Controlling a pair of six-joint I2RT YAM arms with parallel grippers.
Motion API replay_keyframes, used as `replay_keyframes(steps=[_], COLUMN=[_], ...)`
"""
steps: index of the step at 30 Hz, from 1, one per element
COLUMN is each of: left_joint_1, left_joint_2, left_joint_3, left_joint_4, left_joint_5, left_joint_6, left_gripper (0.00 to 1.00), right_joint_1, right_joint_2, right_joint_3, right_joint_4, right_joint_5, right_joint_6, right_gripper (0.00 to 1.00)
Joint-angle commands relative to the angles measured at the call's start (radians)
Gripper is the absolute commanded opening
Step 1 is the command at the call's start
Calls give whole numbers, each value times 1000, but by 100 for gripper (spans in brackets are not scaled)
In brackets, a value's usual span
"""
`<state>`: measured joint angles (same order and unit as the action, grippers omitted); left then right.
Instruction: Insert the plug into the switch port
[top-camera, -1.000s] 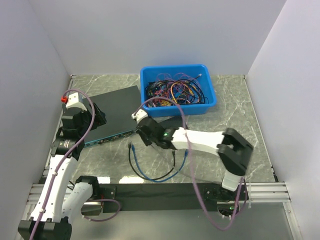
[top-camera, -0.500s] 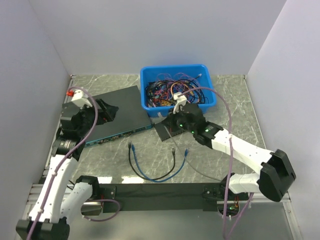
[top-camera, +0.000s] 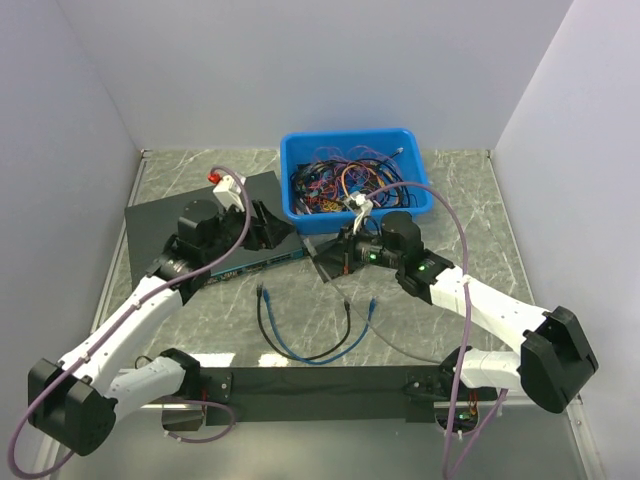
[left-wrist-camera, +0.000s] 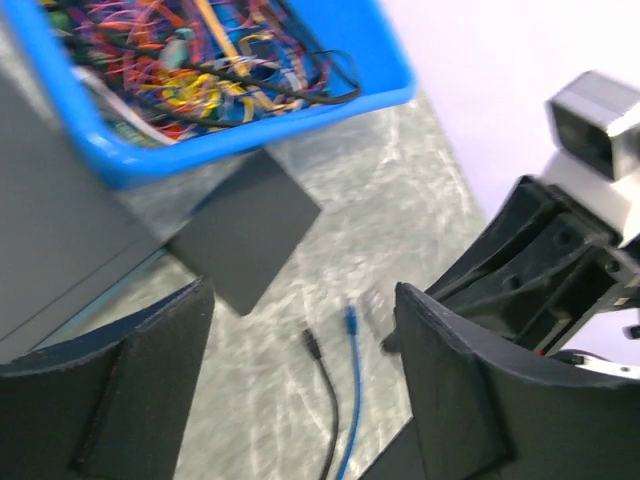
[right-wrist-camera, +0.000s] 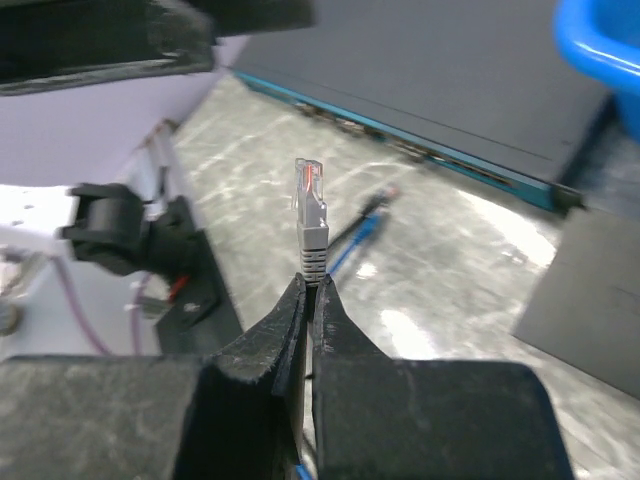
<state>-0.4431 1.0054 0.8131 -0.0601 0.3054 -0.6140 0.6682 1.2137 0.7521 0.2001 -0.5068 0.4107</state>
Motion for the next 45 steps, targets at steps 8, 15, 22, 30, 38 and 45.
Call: replay_keyframes(steps=[8, 15, 22, 30, 38, 45], left_joint_1=[-57, -92, -114, -126, -135, -144], left_joint_2=[45, 27, 35, 48, 68, 85], left_joint_3=[1, -15, -14, -19, -14, -6], left_joint_4=[163, 190, 175, 178, 178, 174], left_joint_5=[52, 63, 52, 55, 66, 63], left_joint_6=[-40, -35, -16, -7, -6, -3], left_gripper=[58, 56, 54, 41, 30, 5], right_joint_1=[-16, -19, -30, -41, -50, -56], right_joint_2=[12, 40, 49, 49, 52, 50], right_joint_3=[-8, -4, -2, -10, -20, -20], right_joint_4=[192, 219, 232, 239, 249, 234], right_joint_5=[-185, -197, -202, -197, -191, -194], right_joint_6=[96, 122, 143, 149, 162, 152], right_gripper=[0, 0, 0, 0, 0, 0])
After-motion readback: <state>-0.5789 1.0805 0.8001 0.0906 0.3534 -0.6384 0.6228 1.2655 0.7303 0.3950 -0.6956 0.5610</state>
